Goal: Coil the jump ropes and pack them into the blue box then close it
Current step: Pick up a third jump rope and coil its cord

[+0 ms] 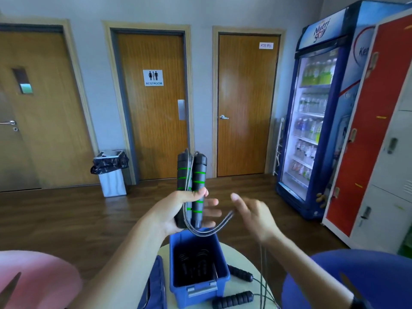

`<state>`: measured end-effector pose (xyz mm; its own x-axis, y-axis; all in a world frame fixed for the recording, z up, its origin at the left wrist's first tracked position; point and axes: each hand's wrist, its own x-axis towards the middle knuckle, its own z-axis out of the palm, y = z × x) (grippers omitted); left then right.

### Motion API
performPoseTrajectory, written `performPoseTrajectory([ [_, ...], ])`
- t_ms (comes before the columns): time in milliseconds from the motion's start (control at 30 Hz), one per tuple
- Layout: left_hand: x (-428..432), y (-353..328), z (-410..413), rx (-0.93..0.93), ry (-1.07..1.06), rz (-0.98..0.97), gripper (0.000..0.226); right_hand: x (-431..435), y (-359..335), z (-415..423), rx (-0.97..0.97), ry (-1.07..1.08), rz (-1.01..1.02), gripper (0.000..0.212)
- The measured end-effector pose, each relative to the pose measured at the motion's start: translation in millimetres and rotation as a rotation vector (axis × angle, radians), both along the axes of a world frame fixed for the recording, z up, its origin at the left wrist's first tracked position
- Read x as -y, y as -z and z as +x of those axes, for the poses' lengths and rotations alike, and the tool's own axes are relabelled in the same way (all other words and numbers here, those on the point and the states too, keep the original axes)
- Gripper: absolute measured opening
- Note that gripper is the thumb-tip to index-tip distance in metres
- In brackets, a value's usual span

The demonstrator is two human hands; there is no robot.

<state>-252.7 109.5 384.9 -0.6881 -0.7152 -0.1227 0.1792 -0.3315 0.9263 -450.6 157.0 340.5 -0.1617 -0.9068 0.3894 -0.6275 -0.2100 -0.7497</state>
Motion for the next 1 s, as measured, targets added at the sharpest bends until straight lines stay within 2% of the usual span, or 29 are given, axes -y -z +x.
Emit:
performPoseTrajectory([
  [67, -4, 0, -7, -0.022, 0.088, 0.038, 0.028, 5, -28, -4, -0.221, 0.027, -0.208, 0.049],
  [167, -7, -3, -16, -0.085, 0.189, 0.075, 0.052, 15, -49, -1, -0.519, 0.073, -0.45, 0.047],
  [233, -9, -6, -20, -0.109, 0.238, 0.07, 0.057, 20, -55, 3, -0.606, 0.101, -0.562, 0.049],
  [333, -7, -10, -21, -0.124, 0.276, 0.082, 0.052, 20, -58, 3, -0.635, 0.105, -0.653, 0.054],
  [400, -7, -12, -20, -0.065, 0.281, 0.052, 0.05, 15, -59, 0, -0.576, 0.078, -0.573, 0.053],
  [533, -5, -15, -18, 0.076, 0.256, -0.007, 0.048, 13, -50, -12, -0.473, 0.115, -0.052, 0.069],
  [633, -1, -14, -17, 0.178, 0.229, -0.027, 0.034, 23, -38, -24, -0.187, -0.107, 0.256, 0.084],
  [700, 3, -15, -15, 0.257, 0.179, -0.035, 0.025, 26, -36, -28, 0.027, -0.223, 0.339, 0.076],
  [733, 7, -15, -13, 0.324, 0.132, -0.052, 0.023, 23, -40, -27, 0.066, -0.238, 0.342, 0.069],
  [767, 11, -16, -12, 0.412, 0.074, -0.086, 0.022, 20, -46, -25, 0.025, -0.239, 0.296, 0.063],
  [800, 15, -16, -12, 0.519, 0.019, -0.132, 0.022, 16, -54, -21, -0.096, -0.246, 0.211, 0.057],
  [900, 20, -22, -21, 0.895, -0.007, -0.327, 0.026, 9, -86, -1, -0.683, -0.322, -0.081, 0.024],
  [967, 16, -30, -30, 1.095, 0.073, -0.526, 0.026, 9, -110, 13, -0.82, -0.406, -0.124, 0.004],
  [1000, 12, -36, -33, 1.165, 0.128, -0.63, 0.026, 10, -121, 16, -0.806, -0.463, -0.097, 0.007],
])
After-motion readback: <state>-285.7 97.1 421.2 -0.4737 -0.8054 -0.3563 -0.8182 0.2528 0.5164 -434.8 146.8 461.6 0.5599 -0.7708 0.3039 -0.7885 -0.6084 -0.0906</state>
